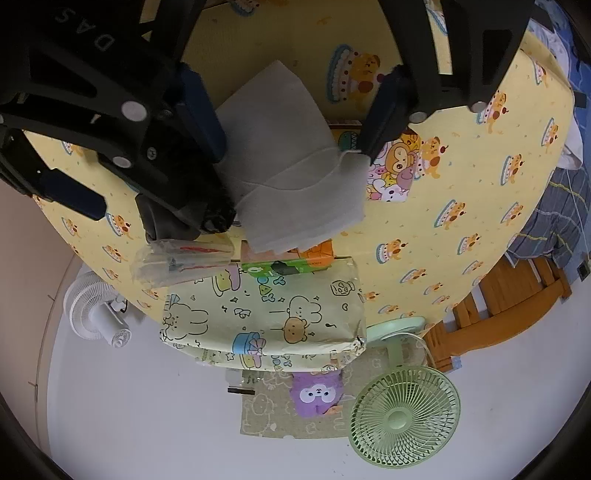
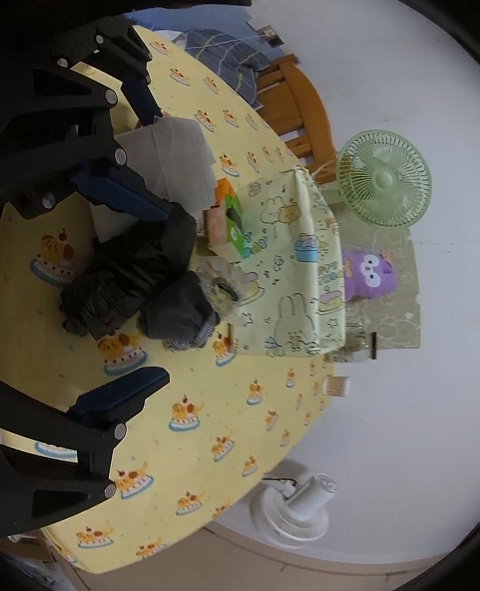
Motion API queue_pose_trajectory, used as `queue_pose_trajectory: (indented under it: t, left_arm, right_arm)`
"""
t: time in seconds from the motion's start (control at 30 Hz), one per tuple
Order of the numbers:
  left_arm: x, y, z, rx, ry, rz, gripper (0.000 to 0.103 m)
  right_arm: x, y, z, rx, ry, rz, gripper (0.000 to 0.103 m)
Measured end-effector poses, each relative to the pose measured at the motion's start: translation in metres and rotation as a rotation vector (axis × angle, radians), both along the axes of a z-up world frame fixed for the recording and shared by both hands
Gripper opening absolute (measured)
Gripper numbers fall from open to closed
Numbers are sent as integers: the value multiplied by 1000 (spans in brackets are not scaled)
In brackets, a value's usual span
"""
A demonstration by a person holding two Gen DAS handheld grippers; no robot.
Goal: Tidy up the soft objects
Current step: 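Grasp the folded white cloth with the left tool while the right tool grasps the black bag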
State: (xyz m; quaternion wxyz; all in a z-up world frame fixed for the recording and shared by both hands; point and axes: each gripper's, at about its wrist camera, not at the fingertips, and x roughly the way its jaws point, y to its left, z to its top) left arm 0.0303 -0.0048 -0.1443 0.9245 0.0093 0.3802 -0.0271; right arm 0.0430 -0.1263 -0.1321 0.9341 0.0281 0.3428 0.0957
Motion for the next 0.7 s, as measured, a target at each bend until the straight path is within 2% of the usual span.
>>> queue_pose_trajectory:
  t: [0.2, 0.27, 0.4, 0.47, 0.6, 0.63, 0.67, 0.7]
  left_arm:
    - [0, -8, -3, 38, -9, -23, 51]
    - [0, -7, -5, 38, -8, -23, 49]
    - [0, -7, -5, 31, -8, -25, 45]
    - [1, -7, -4, 30, -10, -24, 42]
    - [1, -8, -1, 29, -17, -23, 33]
    - [1, -8, 0, 39, -22, -18, 31]
    - [1, -9, 1, 40, -26, -19, 29]
    - [1, -9, 3, 40, -29, -20, 28]
  right_arm:
    - [6, 4, -10, 33, 63, 39, 60]
    - [7, 7, -12, 45, 73, 55, 52]
    - [10, 12, -13, 48, 76, 69, 44]
    - [10, 12, -13, 48, 76, 70, 32]
    - [10, 13, -10, 48, 73, 71, 20]
    - [10, 12, -9, 49, 70, 70, 12]
    - [9, 13, -6, 39, 59, 63, 8]
    - [8, 12, -5, 44, 54, 64, 8]
